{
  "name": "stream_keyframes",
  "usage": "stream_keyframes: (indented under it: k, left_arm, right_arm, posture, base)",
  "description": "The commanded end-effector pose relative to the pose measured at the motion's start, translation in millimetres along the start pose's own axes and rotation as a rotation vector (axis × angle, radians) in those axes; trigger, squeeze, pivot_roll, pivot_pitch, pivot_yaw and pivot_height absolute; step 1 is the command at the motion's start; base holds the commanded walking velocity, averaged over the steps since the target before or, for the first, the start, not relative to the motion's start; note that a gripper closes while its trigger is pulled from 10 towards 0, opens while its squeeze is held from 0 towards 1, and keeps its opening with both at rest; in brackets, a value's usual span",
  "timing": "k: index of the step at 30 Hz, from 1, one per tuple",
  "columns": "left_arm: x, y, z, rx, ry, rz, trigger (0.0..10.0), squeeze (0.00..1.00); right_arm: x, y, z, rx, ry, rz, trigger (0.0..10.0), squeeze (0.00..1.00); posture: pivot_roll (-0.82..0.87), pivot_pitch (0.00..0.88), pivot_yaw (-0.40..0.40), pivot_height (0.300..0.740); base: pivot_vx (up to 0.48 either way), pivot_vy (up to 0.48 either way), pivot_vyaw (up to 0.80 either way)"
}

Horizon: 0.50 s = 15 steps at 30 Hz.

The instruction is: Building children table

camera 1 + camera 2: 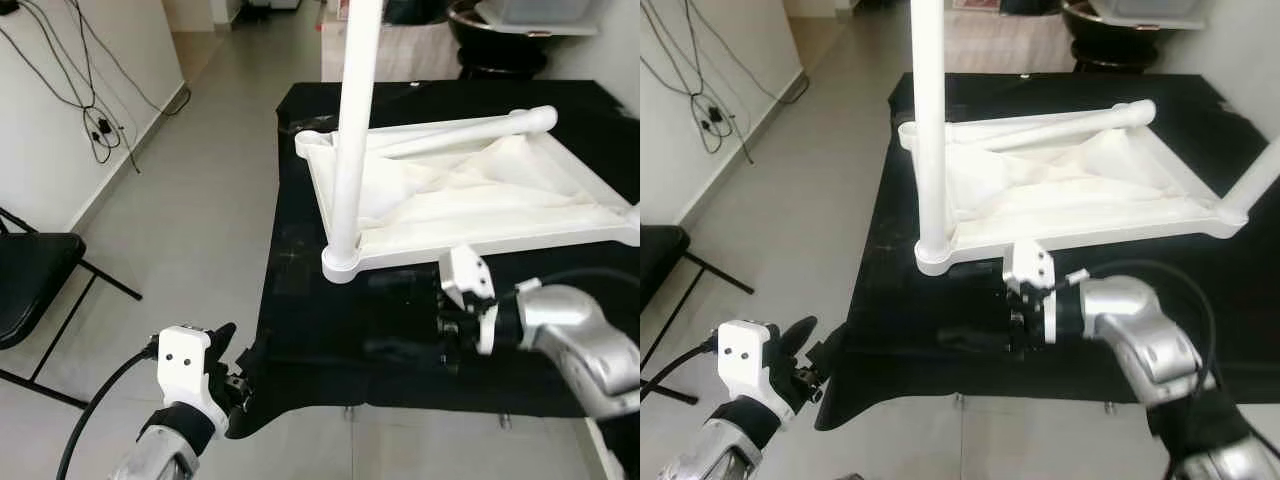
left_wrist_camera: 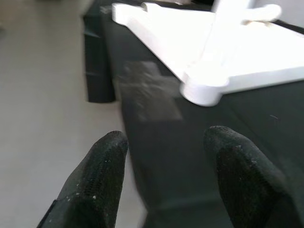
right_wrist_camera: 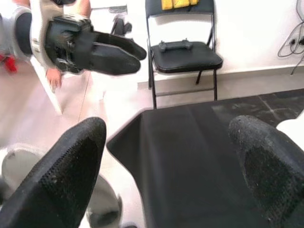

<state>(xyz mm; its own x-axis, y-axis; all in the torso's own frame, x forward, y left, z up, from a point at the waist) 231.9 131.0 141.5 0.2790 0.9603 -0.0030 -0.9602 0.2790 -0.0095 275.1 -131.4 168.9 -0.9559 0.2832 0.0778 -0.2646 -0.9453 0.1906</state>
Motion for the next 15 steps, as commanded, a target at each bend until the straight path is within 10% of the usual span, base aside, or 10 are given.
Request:
stream_keyframes:
  k: [1,15]
  left_arm:
    - [6.1,0.2,-6,0.024,-0.005,0.04,10.0,0.0]
    - [27.1,2.9,-17,0.066,-0.075,0.219,10.0,0.0]
  right_arm:
    - [6.5,-6.0,3,-0.024,-0.021,0.006,10.0,0.0]
    - [-4.2,-53.0,-17,-0.221,-0.229,-0.495,10.0,0.0]
  posture:
    - [0.01,0.074,-0.003,0.74]
    - [0.01,0.037,0.002,0.74]
  base:
    - [0.0,0.48,0.0]
    - [0.0,0.48,0.0]
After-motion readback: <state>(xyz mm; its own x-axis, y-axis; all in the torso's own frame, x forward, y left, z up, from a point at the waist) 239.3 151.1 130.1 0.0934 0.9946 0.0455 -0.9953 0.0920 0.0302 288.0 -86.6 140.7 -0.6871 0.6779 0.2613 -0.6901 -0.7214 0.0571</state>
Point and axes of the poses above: a point about 5 cm out from each wrist's last joint towards the gripper, its own y axis pointing back from the gripper into the wrist, its own z axis along the axis of the wrist's last joint, x = y × z, the point moved 4 cm from there along -y, pointing out of the wrist towards the gripper, and after that the axes turned 9 degrees about -y, right-handed, at the moved point
